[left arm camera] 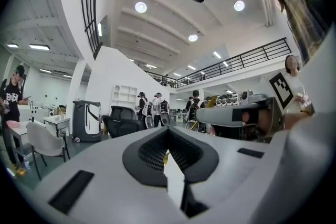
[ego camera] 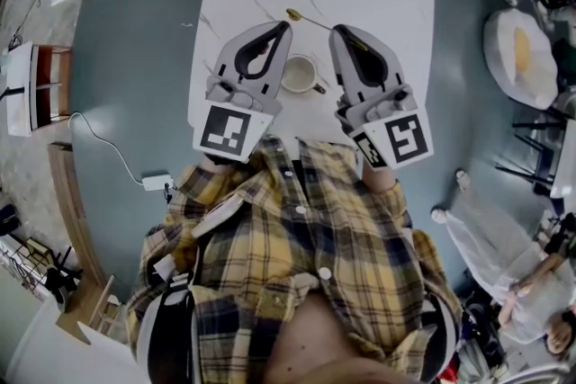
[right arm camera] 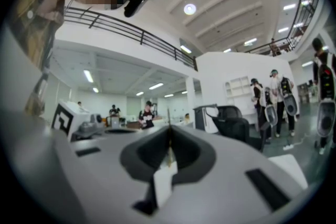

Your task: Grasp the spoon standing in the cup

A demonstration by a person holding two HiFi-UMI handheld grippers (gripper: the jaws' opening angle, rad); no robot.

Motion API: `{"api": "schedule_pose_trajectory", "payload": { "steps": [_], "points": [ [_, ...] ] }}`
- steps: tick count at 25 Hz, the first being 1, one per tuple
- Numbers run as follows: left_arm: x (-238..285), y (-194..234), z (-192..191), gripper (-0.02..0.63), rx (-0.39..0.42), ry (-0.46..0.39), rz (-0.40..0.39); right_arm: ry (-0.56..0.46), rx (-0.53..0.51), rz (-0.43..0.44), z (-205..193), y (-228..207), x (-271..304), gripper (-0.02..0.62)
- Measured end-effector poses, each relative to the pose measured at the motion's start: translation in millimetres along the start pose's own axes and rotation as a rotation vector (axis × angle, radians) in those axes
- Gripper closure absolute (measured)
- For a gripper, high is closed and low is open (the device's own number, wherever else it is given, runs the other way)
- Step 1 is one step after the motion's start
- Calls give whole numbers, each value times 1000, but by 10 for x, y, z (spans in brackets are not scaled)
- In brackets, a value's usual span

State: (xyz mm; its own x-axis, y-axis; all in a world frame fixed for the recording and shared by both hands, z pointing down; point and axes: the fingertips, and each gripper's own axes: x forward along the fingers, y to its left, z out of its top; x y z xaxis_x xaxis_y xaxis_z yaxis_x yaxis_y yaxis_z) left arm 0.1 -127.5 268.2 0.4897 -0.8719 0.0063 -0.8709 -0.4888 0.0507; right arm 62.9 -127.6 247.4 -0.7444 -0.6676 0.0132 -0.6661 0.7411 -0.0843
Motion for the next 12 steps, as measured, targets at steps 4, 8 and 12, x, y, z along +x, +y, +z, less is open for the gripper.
{"api": "schedule_pose_trajectory", "payload": {
  "steps": [4, 8, 12],
  "points": [
    [10, -44, -8, 592, 1, 5, -13, 3, 0, -15, -1, -32, -44, 563],
    [31, -60, -4, 592, -8, 7, -20, 4, 8, -22, 0, -61, -55, 563],
    [46, -88, 0, 592, -8, 9, -27, 10, 12, -24, -8, -74, -67, 563]
  ]
}}
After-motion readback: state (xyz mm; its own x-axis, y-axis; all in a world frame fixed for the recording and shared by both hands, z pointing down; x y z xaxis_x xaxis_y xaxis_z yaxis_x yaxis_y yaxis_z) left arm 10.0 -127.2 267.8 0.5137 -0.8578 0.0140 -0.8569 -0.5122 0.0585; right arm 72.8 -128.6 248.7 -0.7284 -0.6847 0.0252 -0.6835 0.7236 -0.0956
